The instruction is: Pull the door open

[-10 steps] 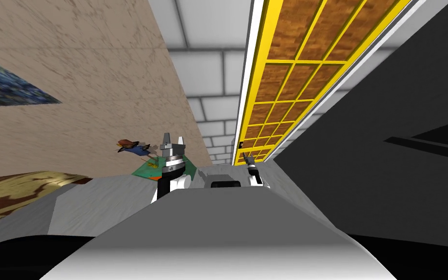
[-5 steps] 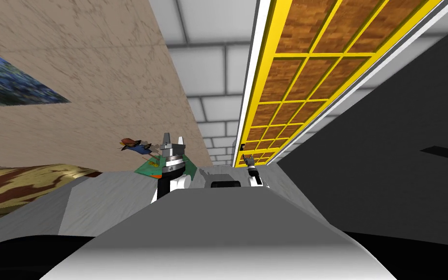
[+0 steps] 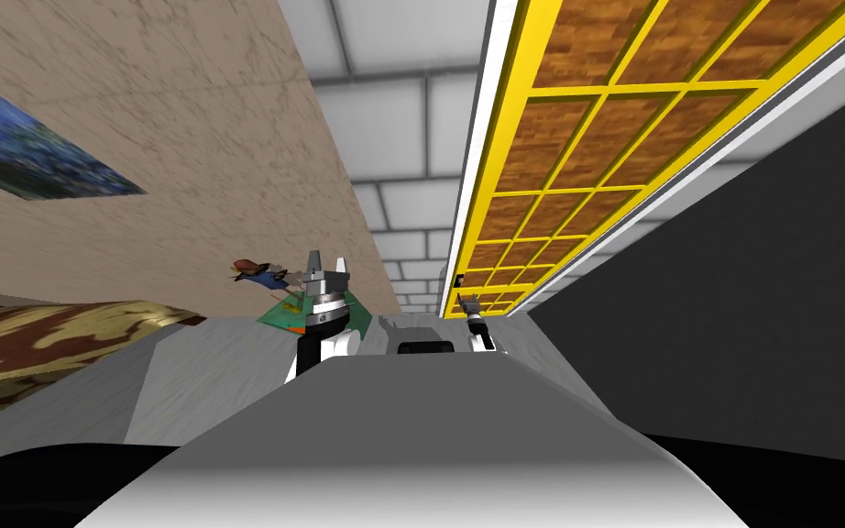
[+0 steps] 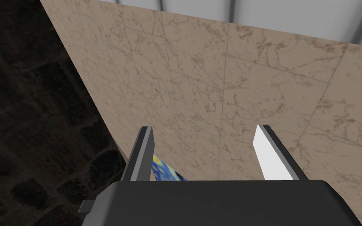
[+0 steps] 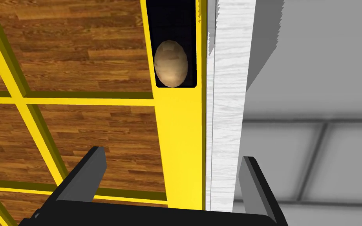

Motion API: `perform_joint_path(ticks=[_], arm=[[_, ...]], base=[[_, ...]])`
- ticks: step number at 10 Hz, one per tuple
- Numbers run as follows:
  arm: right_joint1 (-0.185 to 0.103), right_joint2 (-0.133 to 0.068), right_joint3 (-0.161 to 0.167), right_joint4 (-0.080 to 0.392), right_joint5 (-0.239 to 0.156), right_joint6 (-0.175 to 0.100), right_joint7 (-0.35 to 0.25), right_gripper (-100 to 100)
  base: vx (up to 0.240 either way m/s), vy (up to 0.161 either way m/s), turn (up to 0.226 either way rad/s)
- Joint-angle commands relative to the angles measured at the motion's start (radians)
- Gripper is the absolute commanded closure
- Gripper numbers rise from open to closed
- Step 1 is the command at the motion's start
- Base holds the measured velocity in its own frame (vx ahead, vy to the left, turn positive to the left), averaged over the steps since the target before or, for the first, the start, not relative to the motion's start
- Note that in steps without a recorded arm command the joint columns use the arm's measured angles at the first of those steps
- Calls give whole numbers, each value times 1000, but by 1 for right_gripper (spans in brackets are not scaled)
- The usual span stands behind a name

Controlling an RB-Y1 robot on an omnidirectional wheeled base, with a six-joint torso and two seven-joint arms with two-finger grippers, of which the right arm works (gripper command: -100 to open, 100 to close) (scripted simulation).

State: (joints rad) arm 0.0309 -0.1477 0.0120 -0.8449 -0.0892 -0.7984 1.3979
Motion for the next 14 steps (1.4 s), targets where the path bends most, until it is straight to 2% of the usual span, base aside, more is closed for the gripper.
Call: perform_joint_path(ticks=[1, 5, 6, 7, 8, 9, 11, 13, 14], arm=[[-15, -2, -1, 37, -1, -11, 21, -100], [-38, -5, -3, 109, -2, -24, 82, -100], [-37, -5, -3, 106, -2, -26, 70, -100], [-28, -33, -20, 125, -17, -44, 52, -100], [-26, -41, -25, 130, -21, -49, 46, -100], [-20, -58, -36, 140, -30, -59, 33, -100], [-20, -58, -36, 140, -30, -59, 33, -100], [-7, -97, -60, 163, -49, -81, 4, -100], [-7, -97, -60, 163, -49, -81, 4, -100]], base=[[40, -33, 53], [54, -51, 72], [27, -26, 16], [112, 84, 228], [181, 97, 212], [181, 63, 154], [80, 29, 22], [135, -1, 191], [152, -14, 77]])
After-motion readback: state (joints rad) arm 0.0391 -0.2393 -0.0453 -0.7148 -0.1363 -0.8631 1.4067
